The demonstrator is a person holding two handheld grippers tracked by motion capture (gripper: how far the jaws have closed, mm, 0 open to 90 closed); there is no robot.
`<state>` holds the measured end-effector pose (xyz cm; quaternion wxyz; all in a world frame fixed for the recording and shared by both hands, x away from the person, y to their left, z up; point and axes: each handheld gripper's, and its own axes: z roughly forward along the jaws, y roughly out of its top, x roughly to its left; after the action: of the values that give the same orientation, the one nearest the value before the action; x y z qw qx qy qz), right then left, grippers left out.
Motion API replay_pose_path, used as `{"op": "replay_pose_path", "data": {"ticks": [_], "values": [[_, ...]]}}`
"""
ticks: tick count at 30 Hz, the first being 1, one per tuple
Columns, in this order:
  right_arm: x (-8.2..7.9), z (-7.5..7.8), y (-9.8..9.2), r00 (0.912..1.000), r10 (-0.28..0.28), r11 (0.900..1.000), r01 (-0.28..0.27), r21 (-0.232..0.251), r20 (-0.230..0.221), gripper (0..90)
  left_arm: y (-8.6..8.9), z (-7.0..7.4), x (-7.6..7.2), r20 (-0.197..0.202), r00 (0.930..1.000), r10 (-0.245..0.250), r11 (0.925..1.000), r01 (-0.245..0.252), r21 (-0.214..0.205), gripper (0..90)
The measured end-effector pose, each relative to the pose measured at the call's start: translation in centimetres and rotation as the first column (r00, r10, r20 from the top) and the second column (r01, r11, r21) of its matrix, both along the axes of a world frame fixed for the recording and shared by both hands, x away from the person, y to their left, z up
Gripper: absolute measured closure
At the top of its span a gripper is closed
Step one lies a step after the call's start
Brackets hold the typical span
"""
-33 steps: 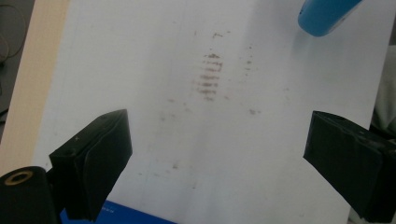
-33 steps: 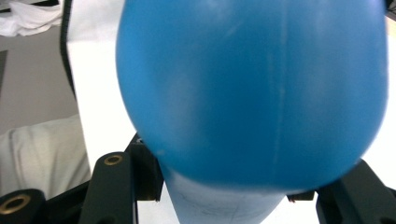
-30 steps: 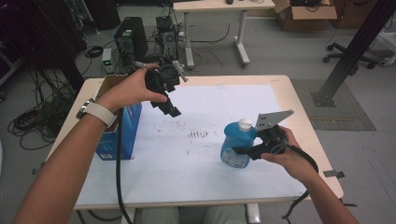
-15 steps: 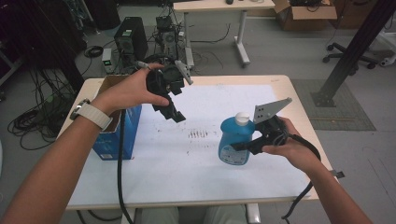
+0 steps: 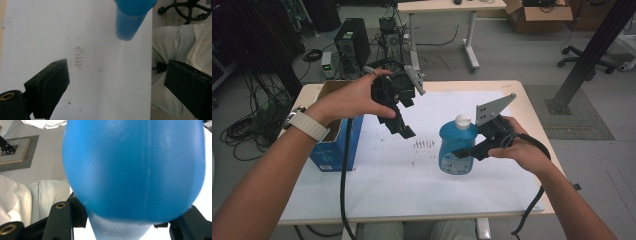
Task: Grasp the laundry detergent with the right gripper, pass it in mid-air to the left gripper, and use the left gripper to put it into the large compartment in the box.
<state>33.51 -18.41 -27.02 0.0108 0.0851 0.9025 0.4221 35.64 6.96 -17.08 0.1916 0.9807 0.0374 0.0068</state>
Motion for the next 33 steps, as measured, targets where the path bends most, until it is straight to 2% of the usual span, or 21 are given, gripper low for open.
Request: {"op": "replay_pose_path", "data": {"ticks": [2,7,19,33], "values": [[0.2,0.3,0.5,0.9999,0.016,0.9999,-0.016,-0.003,0.002,43.9,-0.2,0.1,-0.3,-0.014,0.9998,-0.011,0.9999,0.011,0.006,5.8],[0.4,0.8,1.7,0.9986,0.052,0.9986,-0.052,-0.008,0.006,43.9,-0.4,0.3,-0.7,-0.014,0.9996,-0.023,0.9997,0.023,0.005,5.5],[0.9,1.2,4.3,0.9934,0.114,0.9932,-0.114,-0.024,0.004,43.9,-0.2,0.6,-0.8,-0.049,0.9985,-0.023,0.9997,0.023,-0.003,5.0],[1.7,1.4,7.3,0.9859,0.168,0.9849,-0.167,-0.045,-0.001,44.0,-0.1,0.8,-1.1,-0.039,0.9992,-0.011,0.9998,0.011,0.016,4.7]]}}
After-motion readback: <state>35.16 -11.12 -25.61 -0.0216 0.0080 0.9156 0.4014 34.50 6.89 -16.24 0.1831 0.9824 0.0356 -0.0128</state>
